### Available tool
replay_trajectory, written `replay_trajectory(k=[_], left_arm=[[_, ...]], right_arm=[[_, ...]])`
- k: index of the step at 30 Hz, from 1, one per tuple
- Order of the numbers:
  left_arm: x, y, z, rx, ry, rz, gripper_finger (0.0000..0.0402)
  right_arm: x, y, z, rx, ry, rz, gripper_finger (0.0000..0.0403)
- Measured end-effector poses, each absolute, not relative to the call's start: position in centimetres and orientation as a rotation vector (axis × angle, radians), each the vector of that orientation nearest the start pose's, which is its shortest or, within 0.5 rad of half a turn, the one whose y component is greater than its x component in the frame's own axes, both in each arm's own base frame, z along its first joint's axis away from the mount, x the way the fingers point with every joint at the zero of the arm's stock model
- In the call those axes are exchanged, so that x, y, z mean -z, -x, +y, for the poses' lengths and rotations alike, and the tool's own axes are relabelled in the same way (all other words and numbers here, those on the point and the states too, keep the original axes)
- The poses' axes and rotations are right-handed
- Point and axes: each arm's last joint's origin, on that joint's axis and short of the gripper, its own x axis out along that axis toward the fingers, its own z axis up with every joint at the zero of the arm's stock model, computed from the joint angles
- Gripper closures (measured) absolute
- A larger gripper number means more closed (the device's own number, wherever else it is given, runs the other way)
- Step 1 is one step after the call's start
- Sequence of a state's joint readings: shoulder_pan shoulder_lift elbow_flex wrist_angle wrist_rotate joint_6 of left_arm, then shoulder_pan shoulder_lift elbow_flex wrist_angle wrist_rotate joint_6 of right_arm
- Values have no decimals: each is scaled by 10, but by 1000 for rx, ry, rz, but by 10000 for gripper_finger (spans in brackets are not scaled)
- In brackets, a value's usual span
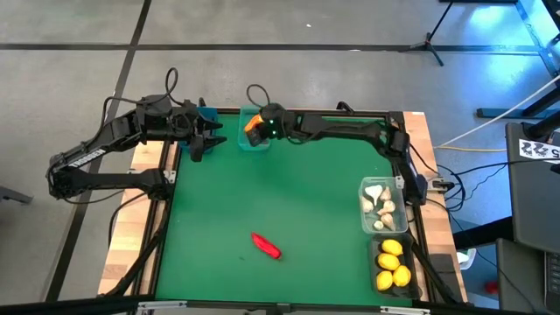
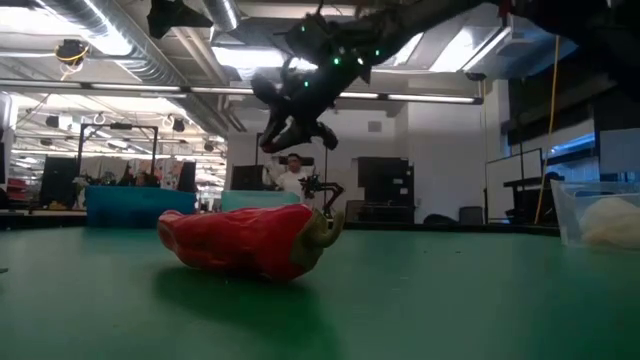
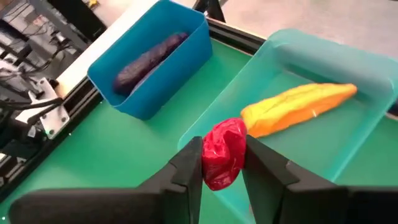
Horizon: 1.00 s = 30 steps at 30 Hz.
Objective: Sort produce into baskets
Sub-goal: Put the red chili pepper into the green bin, then put the red pepper into the green bin
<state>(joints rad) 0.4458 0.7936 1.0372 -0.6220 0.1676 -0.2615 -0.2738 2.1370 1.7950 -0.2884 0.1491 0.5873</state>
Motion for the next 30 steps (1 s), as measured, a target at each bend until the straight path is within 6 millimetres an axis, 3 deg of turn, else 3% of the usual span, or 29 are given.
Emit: replay_trajectory(k=[6, 12, 16, 21, 25, 30], left_arm=[[-373, -135, 59, -321, 372, 325, 126], [-373, -135, 59, -320, 361, 326, 126], [-374, -135, 59, -319, 360, 322, 126], [-374, -135, 59, -320, 367, 322, 126], [-373, -135, 59, -321, 370, 328, 126], [-373, -135, 59, -320, 367, 328, 126]], right_arm=[[-233, -469, -164, 567, -592, 495, 295], [-230, -469, -165, 526, -576, 519, 228], [-228, -467, -165, 586, -558, 531, 171], [-229, -468, -163, 500, -625, 543, 146], [-231, -468, -133, 323, -668, 663, 155], [-222, -471, -56, 176, -597, 880, 167]])
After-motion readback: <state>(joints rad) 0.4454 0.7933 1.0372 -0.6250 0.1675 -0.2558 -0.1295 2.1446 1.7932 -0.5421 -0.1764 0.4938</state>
